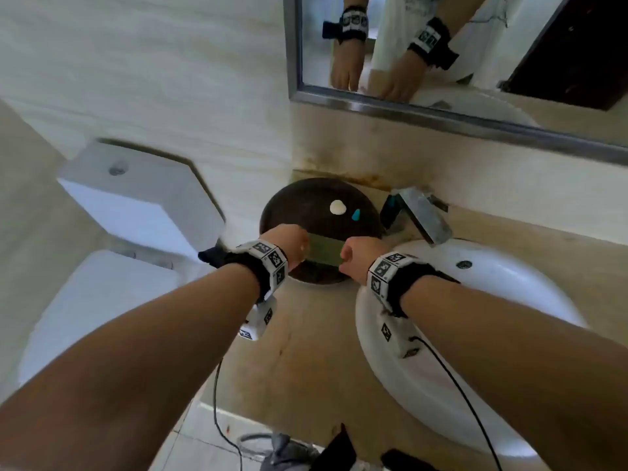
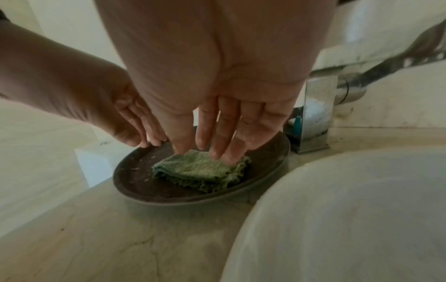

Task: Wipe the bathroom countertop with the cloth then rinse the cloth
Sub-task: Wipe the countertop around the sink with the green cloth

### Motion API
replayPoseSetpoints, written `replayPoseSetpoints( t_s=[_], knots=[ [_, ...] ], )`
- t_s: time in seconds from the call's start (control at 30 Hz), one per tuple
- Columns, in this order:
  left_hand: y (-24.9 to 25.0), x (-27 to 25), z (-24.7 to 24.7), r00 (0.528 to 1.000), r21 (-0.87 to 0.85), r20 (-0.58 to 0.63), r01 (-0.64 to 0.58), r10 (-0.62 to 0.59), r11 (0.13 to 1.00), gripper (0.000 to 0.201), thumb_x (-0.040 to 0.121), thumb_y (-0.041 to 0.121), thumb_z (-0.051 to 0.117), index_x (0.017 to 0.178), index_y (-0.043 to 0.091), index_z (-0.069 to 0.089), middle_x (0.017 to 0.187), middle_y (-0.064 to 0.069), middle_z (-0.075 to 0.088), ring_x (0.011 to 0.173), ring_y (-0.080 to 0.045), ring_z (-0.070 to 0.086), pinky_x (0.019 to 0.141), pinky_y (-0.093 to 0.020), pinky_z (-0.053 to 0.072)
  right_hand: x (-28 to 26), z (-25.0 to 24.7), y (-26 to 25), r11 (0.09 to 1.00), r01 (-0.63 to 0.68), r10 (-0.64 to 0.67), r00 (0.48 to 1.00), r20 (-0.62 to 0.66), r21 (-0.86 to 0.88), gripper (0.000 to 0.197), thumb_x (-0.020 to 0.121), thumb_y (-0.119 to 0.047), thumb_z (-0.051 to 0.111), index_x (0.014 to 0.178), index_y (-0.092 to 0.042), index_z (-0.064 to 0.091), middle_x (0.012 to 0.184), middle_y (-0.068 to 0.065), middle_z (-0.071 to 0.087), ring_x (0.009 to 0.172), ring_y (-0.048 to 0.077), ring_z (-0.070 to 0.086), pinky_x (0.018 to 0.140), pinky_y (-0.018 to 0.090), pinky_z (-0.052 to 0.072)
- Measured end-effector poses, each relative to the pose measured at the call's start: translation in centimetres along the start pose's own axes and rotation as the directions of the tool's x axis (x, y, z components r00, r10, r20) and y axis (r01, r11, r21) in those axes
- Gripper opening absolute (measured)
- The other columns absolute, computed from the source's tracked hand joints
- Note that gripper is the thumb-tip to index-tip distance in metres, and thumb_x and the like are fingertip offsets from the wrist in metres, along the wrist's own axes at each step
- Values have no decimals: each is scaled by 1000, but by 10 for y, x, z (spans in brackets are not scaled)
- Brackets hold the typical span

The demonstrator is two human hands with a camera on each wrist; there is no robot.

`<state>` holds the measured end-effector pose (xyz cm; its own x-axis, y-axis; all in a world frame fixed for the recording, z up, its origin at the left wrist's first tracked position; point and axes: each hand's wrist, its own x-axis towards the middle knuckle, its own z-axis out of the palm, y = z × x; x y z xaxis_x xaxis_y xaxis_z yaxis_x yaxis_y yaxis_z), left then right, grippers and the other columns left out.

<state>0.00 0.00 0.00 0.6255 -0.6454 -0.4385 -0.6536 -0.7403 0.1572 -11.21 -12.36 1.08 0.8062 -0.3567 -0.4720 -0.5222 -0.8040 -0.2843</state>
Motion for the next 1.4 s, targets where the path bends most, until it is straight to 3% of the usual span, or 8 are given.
replayPoseSetpoints(
  t_s=[0.1, 0.27, 0.47, 0.6, 0.73, 1.07, 1.23, 1.4],
  knots=[
    [-2, 21, 1, 997, 81, 48, -57, 53, 995, 24, 91, 18, 58, 113, 16, 67, 110, -6, 66, 102, -29, 63, 84, -36, 51, 17, 9, -3, 996, -79, 81, 996, 41, -39, 27, 88, -31, 64, 113, -20, 60, 113, 4, 63, 106, 24, 60, 90, 32, 49],
    [-8, 42, 11, 986, 153, 148, -96, 73, 984, 20, 85, 27, 67, 103, 19, 66, 101, -3, 67, 93, -27, 65, 81, -36, 55, 40, 20, -11, 985, -141, 150, 983, 101, -96, 38, 88, -32, 62, 122, -17, 56, 119, 6, 62, 107, 25, 60, 91, 36, 51],
    [-15, 51, 27, 987, 131, -1, -159, 160, 979, 19, 89, 24, 55, 105, 23, 64, 108, -6, 56, 100, -29, 58, 78, -37, 52, 51, 35, -6, 985, -118, 120, 993, 5, -127, 32, 90, -28, 60, 119, -17, 53, 115, 7, 60, 99, 27, 62, 76, 34, 51],
    [-15, 44, 19, 996, -21, -41, -83, 82, 996, 19, 84, 30, 54, 93, 21, 69, 101, -5, 54, 96, -29, 58, 81, -40, 54, 50, 33, -1, 988, -124, 127, 991, 31, -93, 21, 93, -24, 52, 111, -17, 61, 115, 8, 62, 102, 28, 61, 82, 35, 50],
    [-11, 30, 5, 1000, -261, -17, 15, -20, 965, 25, 66, 33, 53, 77, 23, 73, 83, 3, 69, 81, -23, 66, 79, -37, 58, 39, 22, 7, 996, -88, 90, 990, -108, 23, 9, 90, -29, 56, 90, -24, 63, 99, 2, 64, 90, 23, 61, 79, 34, 52],
    [7, -17, -24, 978, -449, -187, -7, -86, 893, 18, 87, 20, 52, 89, 9, 67, 84, -9, 68, 81, -27, 64, 77, -36, 53, 1, -13, 5, 989, 37, -13, 986, -164, 141, 18, 94, -32, 48, 108, -20, 54, 100, 3, 63, 94, 24, 60, 78, 35, 50],
    [22, -31, -35, 965, -516, -231, -10, -128, 857, 15, 83, 23, 55, 75, 13, 62, 74, -7, 71, 75, -25, 67, 75, -38, 56, -18, -5, -7, 985, 88, -72, 991, -110, 151, 64, 71, -73, 55, 114, -26, 47, 99, -7, 62, 86, 16, 63, 78, 37, 54],
    [41, -41, -53, 959, -490, -259, -25, -118, 871, 21, 84, 25, 56, 75, 8, 63, 74, -11, 71, 71, -28, 69, 71, -40, 59, -31, -3, -26, 997, 74, -75, 978, -194, -11, 72, 69, -71, 58, 118, -22, 39, 96, -2, 62, 85, 22, 63, 78, 39, 53]
  ],
)
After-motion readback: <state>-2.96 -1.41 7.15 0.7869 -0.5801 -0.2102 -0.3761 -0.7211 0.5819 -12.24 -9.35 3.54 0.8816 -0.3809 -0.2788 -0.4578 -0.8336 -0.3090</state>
